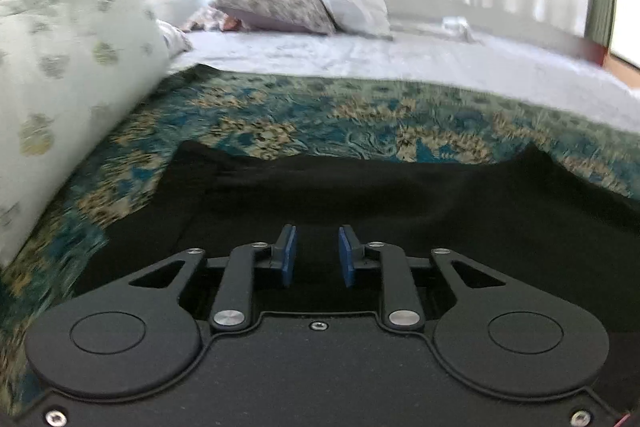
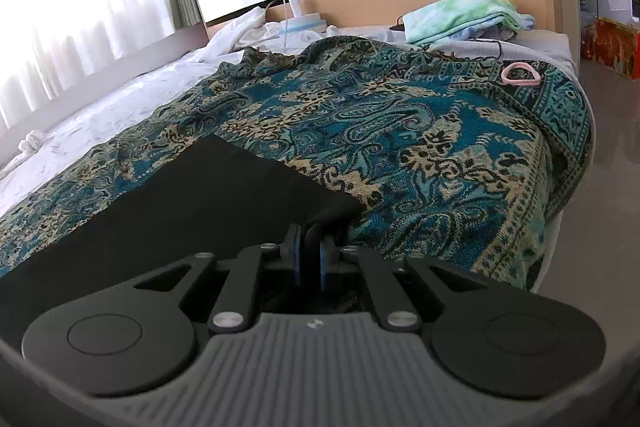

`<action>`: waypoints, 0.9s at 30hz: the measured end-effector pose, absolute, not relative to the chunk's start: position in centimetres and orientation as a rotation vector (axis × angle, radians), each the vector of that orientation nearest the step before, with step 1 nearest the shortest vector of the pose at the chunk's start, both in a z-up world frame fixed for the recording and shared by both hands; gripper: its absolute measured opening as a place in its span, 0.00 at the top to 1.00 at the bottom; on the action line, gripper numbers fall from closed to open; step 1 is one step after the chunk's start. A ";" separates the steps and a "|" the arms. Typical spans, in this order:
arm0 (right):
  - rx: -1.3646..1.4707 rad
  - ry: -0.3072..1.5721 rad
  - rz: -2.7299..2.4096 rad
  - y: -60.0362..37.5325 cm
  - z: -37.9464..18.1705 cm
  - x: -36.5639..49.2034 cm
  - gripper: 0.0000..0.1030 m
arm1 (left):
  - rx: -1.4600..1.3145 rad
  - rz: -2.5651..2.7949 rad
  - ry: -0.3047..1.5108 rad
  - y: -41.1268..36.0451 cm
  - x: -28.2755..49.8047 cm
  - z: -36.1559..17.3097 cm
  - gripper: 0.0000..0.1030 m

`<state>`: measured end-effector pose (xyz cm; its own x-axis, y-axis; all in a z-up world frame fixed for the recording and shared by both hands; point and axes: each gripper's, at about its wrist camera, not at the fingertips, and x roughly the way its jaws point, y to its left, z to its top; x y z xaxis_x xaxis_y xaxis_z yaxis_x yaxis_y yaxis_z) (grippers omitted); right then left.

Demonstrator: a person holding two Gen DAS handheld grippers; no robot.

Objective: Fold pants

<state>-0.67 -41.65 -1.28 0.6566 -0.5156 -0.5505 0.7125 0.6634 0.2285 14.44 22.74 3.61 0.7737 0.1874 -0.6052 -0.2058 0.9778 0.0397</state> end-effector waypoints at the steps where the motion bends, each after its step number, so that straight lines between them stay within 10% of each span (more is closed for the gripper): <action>1: 0.450 0.471 -0.723 -41.7 -1.2 -0.7 0.77 | -0.001 0.222 0.681 22.9 15.5 3.0 0.79; 11: 0.341 0.517 -0.765 -40.6 -1.1 0.7 0.76 | 0.047 0.322 0.741 27.3 23.1 2.2 0.94; 14: 0.349 0.513 -0.764 -40.7 -1.2 0.6 0.76 | 0.036 0.285 0.665 27.4 21.0 3.8 0.59; 21: 0.358 0.507 -0.761 -40.7 -1.2 0.5 0.76 | 0.030 0.274 0.558 26.9 11.2 5.7 0.47; 27: 0.367 0.504 -0.761 -40.8 -1.2 0.4 0.76 | -0.090 0.430 0.485 27.5 5.7 4.7 0.09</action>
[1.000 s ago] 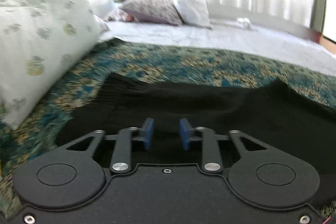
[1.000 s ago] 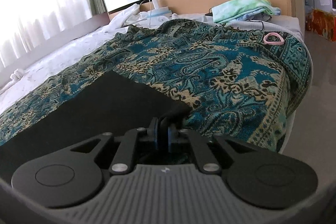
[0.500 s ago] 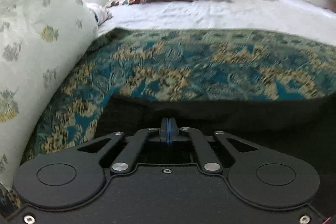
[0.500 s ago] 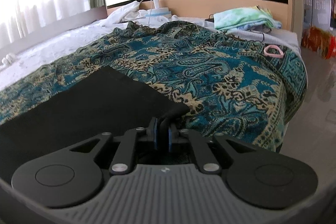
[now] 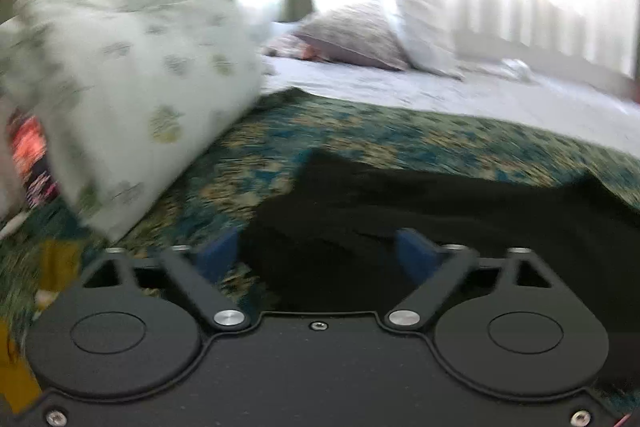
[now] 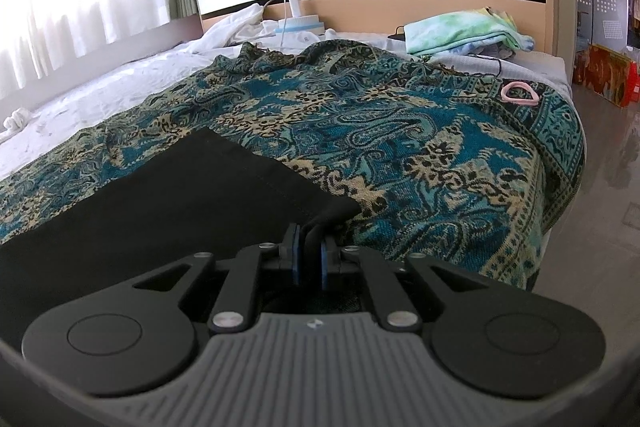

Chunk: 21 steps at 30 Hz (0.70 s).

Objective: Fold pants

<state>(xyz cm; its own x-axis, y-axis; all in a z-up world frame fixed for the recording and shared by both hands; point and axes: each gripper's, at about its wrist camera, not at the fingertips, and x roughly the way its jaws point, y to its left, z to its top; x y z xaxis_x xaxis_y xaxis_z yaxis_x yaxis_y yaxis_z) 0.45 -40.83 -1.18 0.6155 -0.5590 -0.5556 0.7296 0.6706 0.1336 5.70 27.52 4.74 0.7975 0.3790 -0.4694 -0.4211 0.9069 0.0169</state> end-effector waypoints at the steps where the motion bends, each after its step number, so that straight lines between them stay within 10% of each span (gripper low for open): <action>1: 0.367 0.504 -0.761 -40.8 -1.2 0.4 0.76 | -0.102 0.457 0.481 28.0 5.8 4.3 0.09; 3: 0.369 0.505 -0.760 -40.8 -1.2 0.4 0.76 | -0.149 0.490 0.509 29.2 6.8 3.6 0.19; 5: 0.372 0.505 -0.759 -40.9 -1.1 0.4 0.76 | -0.256 0.513 0.542 30.8 8.1 3.0 0.67; 8: 0.378 0.503 -0.760 -40.9 -1.1 0.4 0.76 | -0.337 0.537 0.525 32.0 9.2 3.6 0.86; 21: 0.395 0.496 -0.753 -41.1 -1.2 0.2 0.75 | -0.188 0.489 0.517 32.6 11.5 2.7 0.88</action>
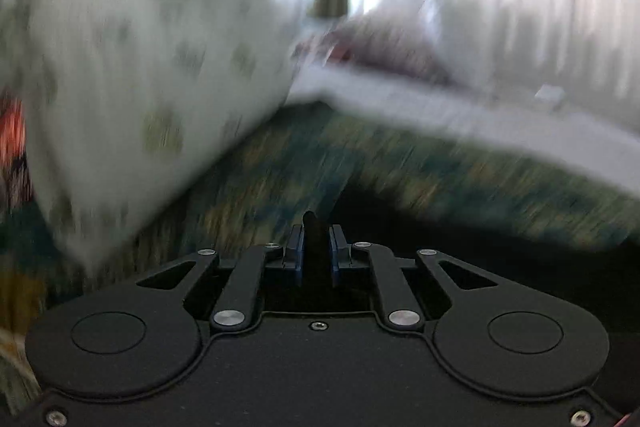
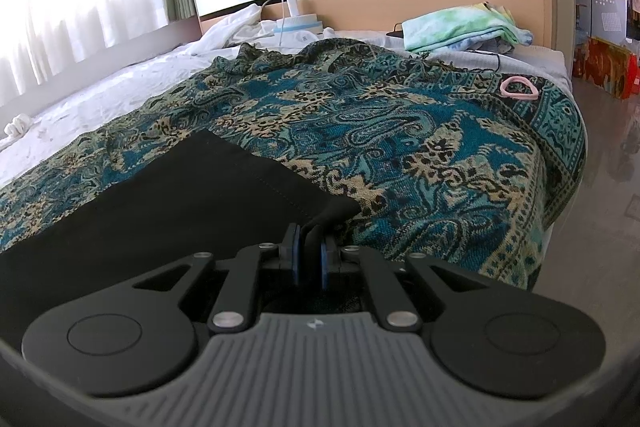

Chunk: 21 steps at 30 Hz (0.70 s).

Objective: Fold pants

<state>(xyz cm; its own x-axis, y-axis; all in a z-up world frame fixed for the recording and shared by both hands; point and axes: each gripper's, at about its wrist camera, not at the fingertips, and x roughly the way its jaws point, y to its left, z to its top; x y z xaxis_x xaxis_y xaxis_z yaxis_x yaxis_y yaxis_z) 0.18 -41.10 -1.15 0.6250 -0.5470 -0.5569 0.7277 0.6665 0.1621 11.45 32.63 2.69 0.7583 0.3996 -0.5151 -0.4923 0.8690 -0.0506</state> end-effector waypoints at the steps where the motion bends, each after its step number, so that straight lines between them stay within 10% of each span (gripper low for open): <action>1: 0.395 0.496 -0.752 -41.1 -1.1 0.2 0.75 | -0.177 0.497 0.531 32.6 11.5 1.9 0.87; 6: 0.403 0.491 -0.751 -41.1 -1.2 0.1 0.75 | -0.098 0.541 0.548 31.3 11.4 1.9 0.86; 14: 0.423 0.481 -0.744 -41.3 -1.3 -0.1 0.75 | 0.116 0.502 0.379 24.0 10.4 6.7 0.52; 21: 0.439 0.471 -0.738 -41.4 -1.3 -0.3 0.75 | -0.045 -0.019 0.550 14.3 15.4 7.0 0.84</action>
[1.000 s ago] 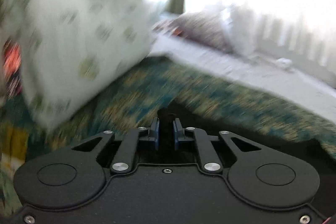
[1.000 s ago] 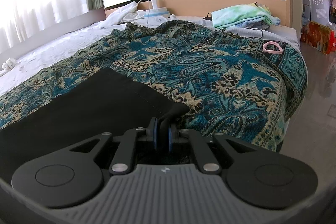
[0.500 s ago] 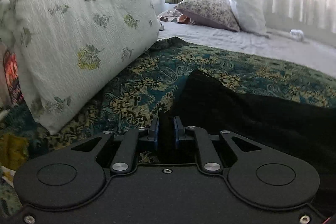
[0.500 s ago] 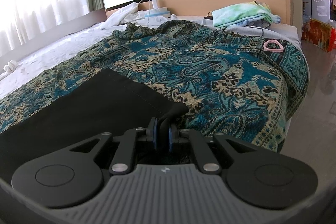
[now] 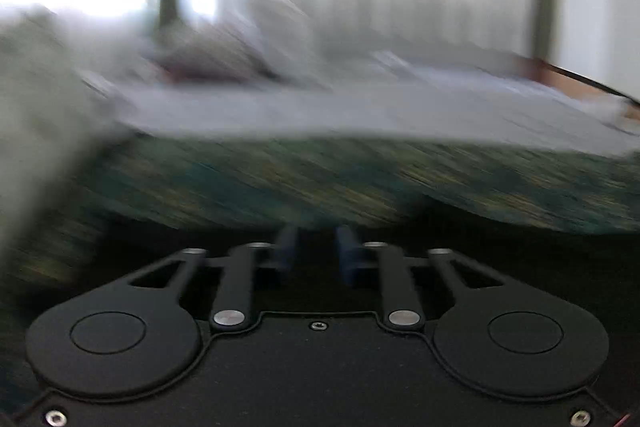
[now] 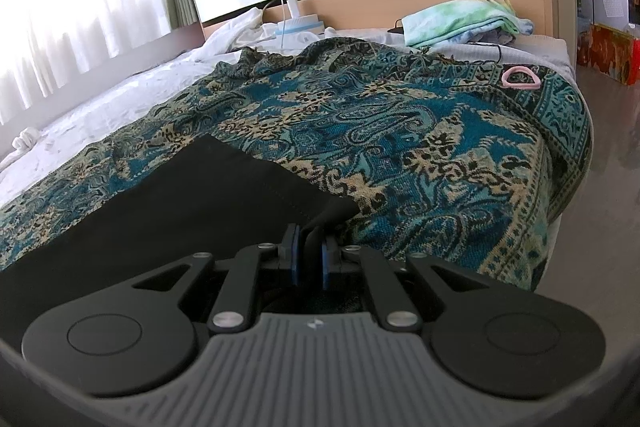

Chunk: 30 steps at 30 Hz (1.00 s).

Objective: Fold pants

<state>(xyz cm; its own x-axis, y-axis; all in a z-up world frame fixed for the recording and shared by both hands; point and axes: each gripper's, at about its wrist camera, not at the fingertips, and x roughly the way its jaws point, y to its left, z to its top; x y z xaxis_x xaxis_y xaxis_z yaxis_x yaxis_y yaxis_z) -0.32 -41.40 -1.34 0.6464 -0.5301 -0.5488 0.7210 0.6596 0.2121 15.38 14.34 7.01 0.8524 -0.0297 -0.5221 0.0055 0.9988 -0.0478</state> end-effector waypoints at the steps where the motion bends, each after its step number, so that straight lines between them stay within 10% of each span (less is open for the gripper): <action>1: 0.439 0.471 -0.738 -41.4 -1.3 -0.3 0.75 | -0.063 -0.087 0.600 12.6 16.9 6.1 0.85; 19: 0.503 0.433 -0.698 -42.1 -1.8 -0.7 0.75 | 0.009 0.045 0.671 6.2 32.3 0.8 0.97; 24: 0.541 0.412 -0.684 -42.5 -2.0 -1.1 0.75 | 0.097 0.036 0.634 6.5 28.7 2.1 0.64; 30: 0.692 0.302 -0.614 -43.7 -2.4 -3.2 0.66 | 0.060 -0.044 0.621 8.1 20.9 3.0 0.61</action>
